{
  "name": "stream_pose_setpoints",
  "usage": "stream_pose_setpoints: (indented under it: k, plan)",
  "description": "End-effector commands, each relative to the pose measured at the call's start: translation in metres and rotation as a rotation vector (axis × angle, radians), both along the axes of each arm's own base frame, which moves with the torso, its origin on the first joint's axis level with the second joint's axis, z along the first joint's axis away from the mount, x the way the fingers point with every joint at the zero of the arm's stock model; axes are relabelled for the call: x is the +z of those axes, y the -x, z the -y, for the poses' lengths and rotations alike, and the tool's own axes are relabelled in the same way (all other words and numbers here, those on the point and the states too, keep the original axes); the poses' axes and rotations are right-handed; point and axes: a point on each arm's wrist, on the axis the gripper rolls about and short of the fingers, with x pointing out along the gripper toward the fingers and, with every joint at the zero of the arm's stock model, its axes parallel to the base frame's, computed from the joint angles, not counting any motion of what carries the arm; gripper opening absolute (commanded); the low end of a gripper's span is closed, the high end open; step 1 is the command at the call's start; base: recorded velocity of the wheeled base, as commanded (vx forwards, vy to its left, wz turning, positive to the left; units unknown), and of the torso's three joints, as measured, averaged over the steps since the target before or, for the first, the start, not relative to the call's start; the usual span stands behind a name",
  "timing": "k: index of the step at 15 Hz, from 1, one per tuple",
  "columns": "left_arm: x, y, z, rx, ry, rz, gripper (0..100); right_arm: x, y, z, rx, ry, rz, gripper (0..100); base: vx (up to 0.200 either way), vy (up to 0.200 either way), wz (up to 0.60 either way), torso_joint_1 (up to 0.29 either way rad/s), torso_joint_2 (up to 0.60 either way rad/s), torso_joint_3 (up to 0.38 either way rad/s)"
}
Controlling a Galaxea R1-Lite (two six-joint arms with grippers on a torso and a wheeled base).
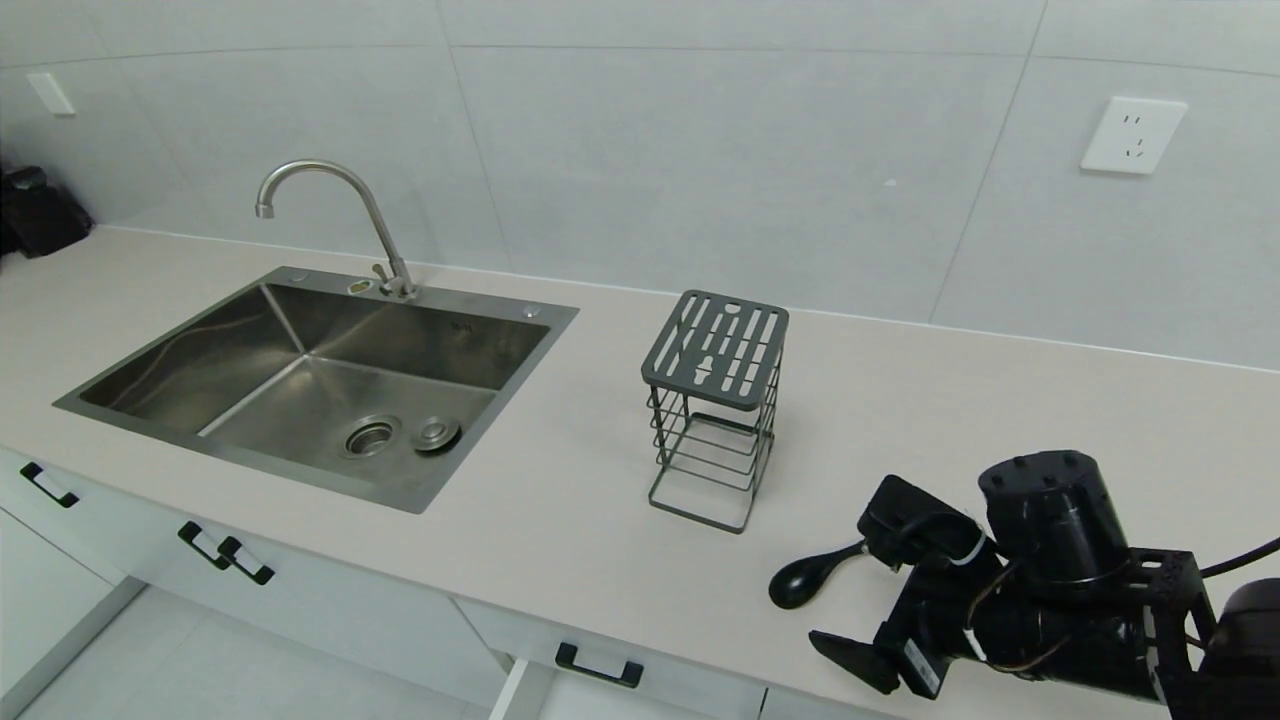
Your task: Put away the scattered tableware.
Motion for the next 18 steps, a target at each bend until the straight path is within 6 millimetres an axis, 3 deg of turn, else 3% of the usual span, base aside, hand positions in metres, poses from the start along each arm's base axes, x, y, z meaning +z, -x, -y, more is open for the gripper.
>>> stream_pose_setpoints:
  k: [1, 3, 7, 18]
  plan:
    - [0.000, 0.000, 0.000, 0.000, 0.000, 0.000, 100, -0.010, -0.019, 0.024, -0.047, 0.025, -0.021, 100, 0.000, 0.000, 0.00, 0.000, 0.00, 0.000]
    - [0.000, 0.000, 0.000, 0.000, 0.000, 0.000, 100, -0.014, -0.031, 0.039, -0.038, 0.056, -0.004, 100, 0.000, 0.000, 0.00, 0.000, 0.00, 0.000]
    - [0.000, 0.000, 0.000, 0.000, 0.000, 0.000, 100, -0.019, -0.045, 0.050, -0.050, 0.102, 0.020, 100, 0.000, 0.000, 0.00, 0.000, 0.00, 0.000]
    - [0.000, 0.000, 0.000, 0.000, 0.000, 0.000, 100, -0.044, -0.090, 0.025, 0.048, 0.104, 0.017, 100, 0.000, 0.000, 0.00, 0.000, 0.00, 0.000]
